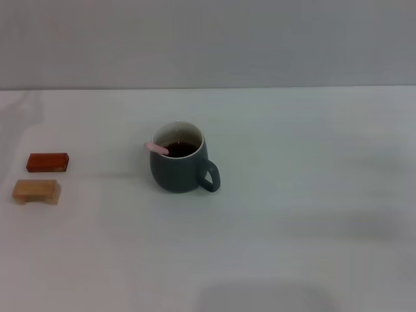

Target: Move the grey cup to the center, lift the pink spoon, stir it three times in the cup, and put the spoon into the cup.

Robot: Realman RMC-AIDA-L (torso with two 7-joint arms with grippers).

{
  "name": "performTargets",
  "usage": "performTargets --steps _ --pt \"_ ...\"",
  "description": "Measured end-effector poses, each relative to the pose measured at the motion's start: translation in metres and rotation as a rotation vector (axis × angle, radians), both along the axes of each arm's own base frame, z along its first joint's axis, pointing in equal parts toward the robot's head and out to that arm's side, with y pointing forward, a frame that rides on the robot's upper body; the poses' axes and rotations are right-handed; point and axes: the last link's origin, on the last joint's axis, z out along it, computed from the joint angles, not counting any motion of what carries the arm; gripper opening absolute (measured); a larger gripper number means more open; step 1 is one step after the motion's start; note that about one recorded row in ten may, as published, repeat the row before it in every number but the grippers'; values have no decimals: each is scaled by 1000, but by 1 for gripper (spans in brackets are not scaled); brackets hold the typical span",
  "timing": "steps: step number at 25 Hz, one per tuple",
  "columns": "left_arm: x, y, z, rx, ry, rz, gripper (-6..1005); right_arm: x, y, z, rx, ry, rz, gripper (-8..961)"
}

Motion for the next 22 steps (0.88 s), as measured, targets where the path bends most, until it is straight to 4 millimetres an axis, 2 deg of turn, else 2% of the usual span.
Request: performTargets --steps 1,2,4,6,7,9,10,12,13,17,22 --pt "0 0 0 0 0 0 199 3 -3 1 18 -3 5 41" --pt "-14 -9 -2 50 41 37 200 7 -6 2 34 -7 9 47" --pt "-22 -14 -5 63 81 61 201 21 -15 5 73 -8 -7 58" --pt "-25 -16 -6 64 97 71 203 27 -18 6 84 -3 -22 70" --pt "-33 -22 -7 67 107 98 204 32 -22 7 96 2 -35 76" --pt "-40 -28 -6 72 104 119 206 47 -34 14 149 24 -73 88" --pt "-40 -28 -6 72 104 119 206 47 -34 14 149 24 -73 94" --pt "-45 -33 -4 77 102 138 208 60 -46 20 203 48 -108 106" --pt "-54 -39 -3 84 98 168 249 65 -52 23 231 59 -123 112" --pt "-62 -46 -5 90 121 203 412 81 -73 29 312 68 -159 282" --pt "-64 -48 -9 88 150 213 632 87 -78 28 320 64 -175 476"
